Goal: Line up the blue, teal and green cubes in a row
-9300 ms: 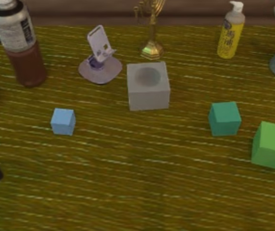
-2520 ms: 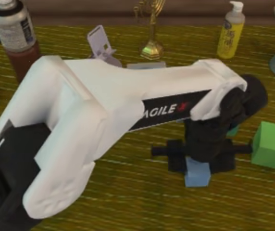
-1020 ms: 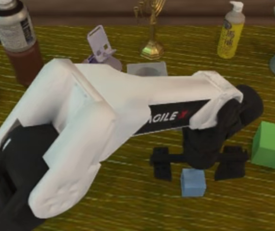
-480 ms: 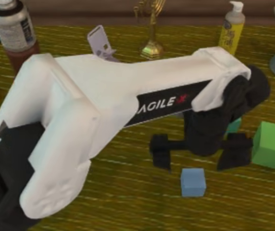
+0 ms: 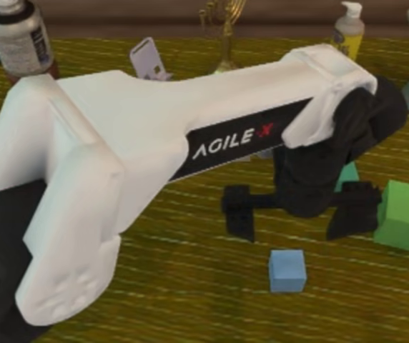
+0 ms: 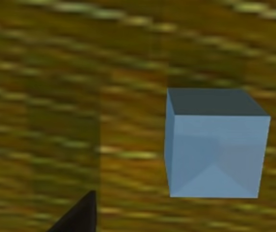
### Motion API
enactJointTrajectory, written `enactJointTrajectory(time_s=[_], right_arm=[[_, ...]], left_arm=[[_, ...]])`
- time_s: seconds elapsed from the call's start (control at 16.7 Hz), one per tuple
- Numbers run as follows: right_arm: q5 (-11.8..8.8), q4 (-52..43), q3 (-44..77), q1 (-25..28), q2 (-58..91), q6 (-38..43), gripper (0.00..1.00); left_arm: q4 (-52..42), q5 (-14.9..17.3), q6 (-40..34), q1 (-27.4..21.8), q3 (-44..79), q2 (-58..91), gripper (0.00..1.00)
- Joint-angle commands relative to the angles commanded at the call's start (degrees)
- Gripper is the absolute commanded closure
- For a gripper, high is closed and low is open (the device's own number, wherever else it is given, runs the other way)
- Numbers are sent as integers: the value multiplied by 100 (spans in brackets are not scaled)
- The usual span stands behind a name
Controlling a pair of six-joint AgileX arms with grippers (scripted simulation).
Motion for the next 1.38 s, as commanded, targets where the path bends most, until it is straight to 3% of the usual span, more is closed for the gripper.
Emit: enactJointTrajectory(time_s=[0.3,0.66,1.08,1.38], right_arm=[[-24,-526,812,177,836,126,0],[-9,-2053,3279,592,3688,468,0],[5,-4288,6649,1182,8184,939,0],[6,-5665,8742,1560,10763,1238,0]], left_arm=[[499,-40,150,461,-826,-866,0],[1962,-87,805,1819,-3336,-3797,0],[4175,-64,2508,3719,-7307,-8379,0],[5622,5,3972,4786,-9661,-11009,0]])
